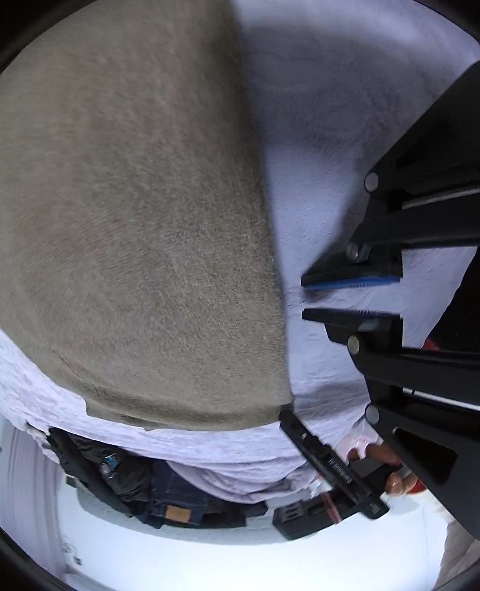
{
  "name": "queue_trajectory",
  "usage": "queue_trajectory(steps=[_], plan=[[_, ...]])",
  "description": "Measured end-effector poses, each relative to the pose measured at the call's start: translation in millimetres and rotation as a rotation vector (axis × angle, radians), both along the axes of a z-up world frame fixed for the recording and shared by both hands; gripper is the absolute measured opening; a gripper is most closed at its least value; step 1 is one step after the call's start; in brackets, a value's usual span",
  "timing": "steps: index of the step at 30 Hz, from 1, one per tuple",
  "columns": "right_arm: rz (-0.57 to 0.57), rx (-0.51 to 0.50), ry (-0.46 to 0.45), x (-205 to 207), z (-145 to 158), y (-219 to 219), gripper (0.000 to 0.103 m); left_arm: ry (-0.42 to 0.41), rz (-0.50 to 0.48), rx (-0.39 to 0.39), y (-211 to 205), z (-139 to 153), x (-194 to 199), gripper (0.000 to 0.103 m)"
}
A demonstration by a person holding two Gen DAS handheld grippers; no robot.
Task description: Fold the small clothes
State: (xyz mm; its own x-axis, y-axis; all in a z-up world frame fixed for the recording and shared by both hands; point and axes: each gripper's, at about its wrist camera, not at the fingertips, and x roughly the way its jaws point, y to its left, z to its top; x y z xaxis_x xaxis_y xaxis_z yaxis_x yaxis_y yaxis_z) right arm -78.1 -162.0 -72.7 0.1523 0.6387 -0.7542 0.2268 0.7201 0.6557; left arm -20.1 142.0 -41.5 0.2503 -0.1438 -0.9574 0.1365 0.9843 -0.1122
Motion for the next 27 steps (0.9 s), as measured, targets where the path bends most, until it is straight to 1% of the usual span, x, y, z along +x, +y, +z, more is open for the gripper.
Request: queue_trajectory(steps=[1,2,4,6,7,8,10,13,15,17,18,20,21,23,24,25,26,27], plan=[[0.014,-0.020,-0.019,-3,7,-4,0.051,-0.010,0.012,0.011,0,2,0,0.068],[0.022,-0.040,-0.045,-3,16,-8,0.063,-0.021,0.019,0.023,-1,6,0,0.068],[0.027,-0.088,-0.115,-3,40,-20,0.063,-0.039,0.024,0.029,-4,13,2,0.068],[0.013,-0.132,-0.187,1,62,-38,0.057,-0.051,0.029,0.024,-14,17,7,0.068],[-0.002,-0.158,-0.208,5,68,-47,0.051,-0.057,0.027,0.027,-20,19,10,0.068],[-0.021,-0.199,-0.219,8,73,-56,0.049,-0.061,0.024,0.034,-26,18,12,0.068],[-0.063,-0.271,-0.213,15,73,-75,0.049,-0.057,0.030,0.066,-40,13,19,0.068],[-0.136,-0.296,-0.194,21,65,-106,0.049,-0.034,0.060,0.079,-46,0,24,0.068],[-0.165,-0.391,-0.162,22,58,-122,0.048,-0.013,0.080,0.124,-46,-12,27,0.068],[-0.214,-0.378,-0.180,19,59,-138,0.049,0.006,0.095,0.106,-40,-19,27,0.068],[-0.237,-0.395,-0.203,17,64,-146,0.049,0.010,0.099,0.099,-38,-20,27,0.068],[-0.237,-0.434,-0.220,21,68,-155,0.051,0.013,0.095,0.093,-36,-21,28,0.068],[-0.221,-0.422,-0.213,25,64,-161,0.051,0.015,0.092,0.094,-36,-21,28,0.068],[-0.183,-0.386,-0.165,32,52,-168,0.051,0.019,0.088,0.100,-37,-21,30,0.068],[-0.166,-0.371,-0.135,33,47,-172,0.049,0.019,0.087,0.100,-37,-20,30,0.068],[-0.157,-0.343,-0.115,34,42,-172,0.032,0.018,0.083,0.100,-37,-20,30,0.068],[-0.150,-0.310,-0.110,31,39,-172,0.005,0.017,0.079,0.101,-38,-19,30,0.068],[-0.135,-0.304,-0.109,27,38,-173,0.005,0.016,0.075,0.099,-38,-19,29,0.068]])
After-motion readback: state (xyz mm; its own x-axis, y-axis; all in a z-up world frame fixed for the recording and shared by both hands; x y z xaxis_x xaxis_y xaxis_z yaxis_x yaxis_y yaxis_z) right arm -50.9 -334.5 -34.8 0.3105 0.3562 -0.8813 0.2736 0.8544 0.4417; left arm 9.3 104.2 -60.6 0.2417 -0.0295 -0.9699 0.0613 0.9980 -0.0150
